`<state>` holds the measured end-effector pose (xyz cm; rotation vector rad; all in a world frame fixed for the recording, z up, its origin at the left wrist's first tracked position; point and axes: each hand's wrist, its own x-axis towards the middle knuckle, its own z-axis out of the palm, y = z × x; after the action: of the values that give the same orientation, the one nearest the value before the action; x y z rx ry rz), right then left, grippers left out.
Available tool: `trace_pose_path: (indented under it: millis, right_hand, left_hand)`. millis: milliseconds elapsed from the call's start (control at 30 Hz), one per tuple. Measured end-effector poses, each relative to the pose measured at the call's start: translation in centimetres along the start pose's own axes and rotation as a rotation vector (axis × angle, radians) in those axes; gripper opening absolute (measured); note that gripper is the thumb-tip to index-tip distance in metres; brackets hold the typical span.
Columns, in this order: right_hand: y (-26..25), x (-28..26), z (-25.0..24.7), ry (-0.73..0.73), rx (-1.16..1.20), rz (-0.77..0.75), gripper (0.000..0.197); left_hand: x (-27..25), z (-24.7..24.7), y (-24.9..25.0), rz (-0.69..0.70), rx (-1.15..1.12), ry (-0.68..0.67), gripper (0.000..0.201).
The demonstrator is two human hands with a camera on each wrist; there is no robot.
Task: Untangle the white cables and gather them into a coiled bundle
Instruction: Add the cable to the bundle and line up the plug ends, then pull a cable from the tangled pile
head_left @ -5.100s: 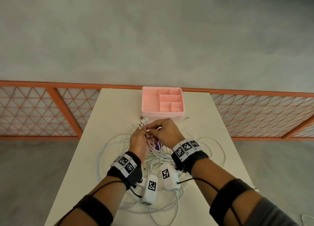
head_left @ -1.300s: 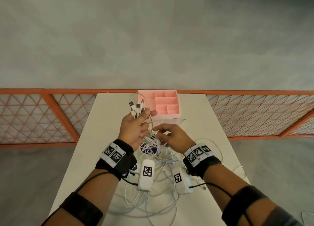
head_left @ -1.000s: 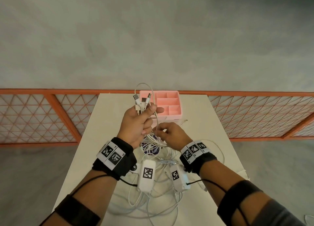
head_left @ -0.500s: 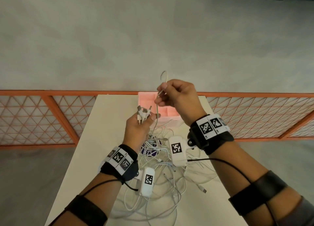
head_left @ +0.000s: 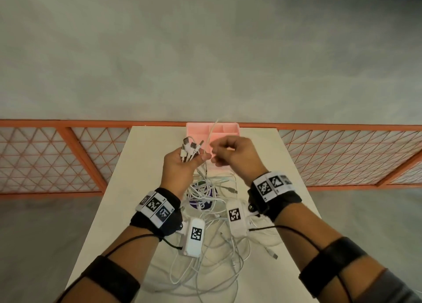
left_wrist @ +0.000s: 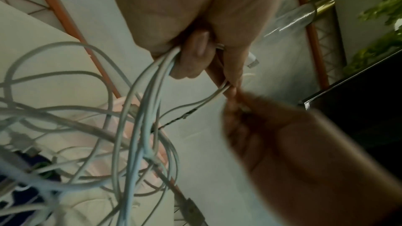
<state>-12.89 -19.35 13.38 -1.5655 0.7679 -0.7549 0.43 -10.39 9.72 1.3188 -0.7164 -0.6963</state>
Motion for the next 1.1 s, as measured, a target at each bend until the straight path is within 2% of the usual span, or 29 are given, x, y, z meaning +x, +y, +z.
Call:
trace_pose_path:
  millis: [133,267,333,433,467,533,600,733,833,867,967,1033,1100]
  right_hand:
    - [3.6,-1.2,1.3,-0.118,-0.113,0.088,0.008]
    - [4.0,-1.1,1.7,-0.134,-0.203,0.076,0.01]
    - [3.4,-0.9,1.7,-0.091,-0.238,0.038,0.009]
    - [2.2,-0.4,1.2,0.056,-0.182,0.004,0.012]
    - [1.9,-0.4,1.1,0.036,-0.187,0.005,0.013]
    - [1.3,-0.5,0.9,-0.092,-0.318,0.003,0.015]
    - [1.0,-0.7,0.9,-0.115,-0.397,-0.028,0.016]
    - [0.8,-0.4,0.6,0.048,-0.169,-0.041,0.014]
    - [0.8,-0.5,0.4,0.062,-0.146,-0.023,0.014]
    - [0.7,-0.6,0.4,0.058,-0.156,-0.022,0.015]
    - [0.1,-1.0,0.3,0.139,-0.039,-0.047,0.016]
    - [-1.4,-0.9,-0.7,0.245,0.146,-0.065,0.015]
    - [-3.3,-0.6,-2.0,0.259,0.233,-0.093,0.017]
  left_hand:
    - [-0.1,0.3,0.8,0.002,-0.049,-0.015,0.011]
    - [-0.6,0.4,1.0,-0.032,-0.106,-0.008,0.012]
    - [-0.6,0.2,0.9,-0.037,-0.118,0.007,0.01]
    - [-0.3,-0.1,0.5,-0.007,-0.06,0.046,0.012]
    - [-0.2,-0.2,0.1,0.002,-0.017,0.049,0.01]
    - [-0.1,-0.3,-0.7,0.013,0.094,0.03,0.006]
    - [-0.2,-0.3,-1.6,0.032,0.174,-0.004,0.007]
    - [-0.4,-0.5,-2.1,0.067,0.208,-0.1,0.008]
    - [-0.2,-1.1,-3.1,0.08,0.351,-0.142,0.01]
    - [-0.1,-1.3,-3.2,0.078,0.382,-0.145,0.016]
    - [0.5,-1.6,-3.6,0.031,0.527,-0.182,0.033]
    - [0.5,-2.6,-5.0,-0.036,0.715,-0.179,0.038]
    - [0.0,-4.1,-7.1,-0.105,0.753,-0.146,0.034]
